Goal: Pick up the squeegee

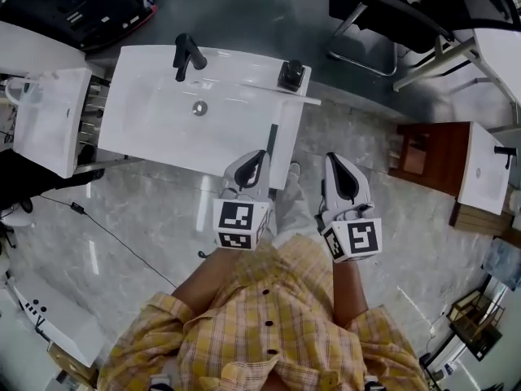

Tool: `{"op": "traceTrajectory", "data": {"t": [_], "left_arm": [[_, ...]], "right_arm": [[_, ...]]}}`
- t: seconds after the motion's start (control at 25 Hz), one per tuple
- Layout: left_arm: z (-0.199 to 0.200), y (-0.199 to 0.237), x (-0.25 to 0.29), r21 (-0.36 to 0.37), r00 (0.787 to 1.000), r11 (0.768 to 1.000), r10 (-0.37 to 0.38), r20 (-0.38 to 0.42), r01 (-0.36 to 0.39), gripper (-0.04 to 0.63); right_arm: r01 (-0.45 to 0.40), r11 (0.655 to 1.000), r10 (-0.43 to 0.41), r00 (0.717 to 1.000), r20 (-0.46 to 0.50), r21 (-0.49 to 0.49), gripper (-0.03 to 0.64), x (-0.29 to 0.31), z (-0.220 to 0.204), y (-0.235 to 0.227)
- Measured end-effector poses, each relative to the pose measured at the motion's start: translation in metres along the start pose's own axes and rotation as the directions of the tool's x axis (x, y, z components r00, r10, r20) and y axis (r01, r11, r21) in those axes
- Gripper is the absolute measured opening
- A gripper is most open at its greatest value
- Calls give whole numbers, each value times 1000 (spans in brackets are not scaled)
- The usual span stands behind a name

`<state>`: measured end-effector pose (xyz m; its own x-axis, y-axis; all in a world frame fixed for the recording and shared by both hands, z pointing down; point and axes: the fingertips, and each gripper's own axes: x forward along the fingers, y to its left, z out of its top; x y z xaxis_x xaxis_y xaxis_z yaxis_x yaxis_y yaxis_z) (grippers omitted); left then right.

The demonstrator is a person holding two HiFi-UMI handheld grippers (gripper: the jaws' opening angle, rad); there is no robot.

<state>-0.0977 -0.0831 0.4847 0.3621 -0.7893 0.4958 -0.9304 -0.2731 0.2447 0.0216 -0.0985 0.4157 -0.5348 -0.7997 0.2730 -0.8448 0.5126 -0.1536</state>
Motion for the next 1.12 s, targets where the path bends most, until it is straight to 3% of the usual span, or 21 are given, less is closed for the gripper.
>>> {"op": "traceTrajectory", "data": {"t": [0.32, 0.72, 1.12], "left_arm": [[-24, 16, 40, -44, 993, 999, 11, -115, -16, 2], [-46, 25, 82, -27, 974, 998, 41, -223, -49, 2], [-62, 36, 117, -44, 947, 995, 73, -313, -91, 78]], "right_arm": [[1, 1000, 0, 999, -52, 5, 2, 29, -19, -17], [-23, 1000, 24, 996, -85, 9, 2, 53, -36, -38], [-41, 999, 44, 992, -120, 34, 2, 68, -55, -54]]}}
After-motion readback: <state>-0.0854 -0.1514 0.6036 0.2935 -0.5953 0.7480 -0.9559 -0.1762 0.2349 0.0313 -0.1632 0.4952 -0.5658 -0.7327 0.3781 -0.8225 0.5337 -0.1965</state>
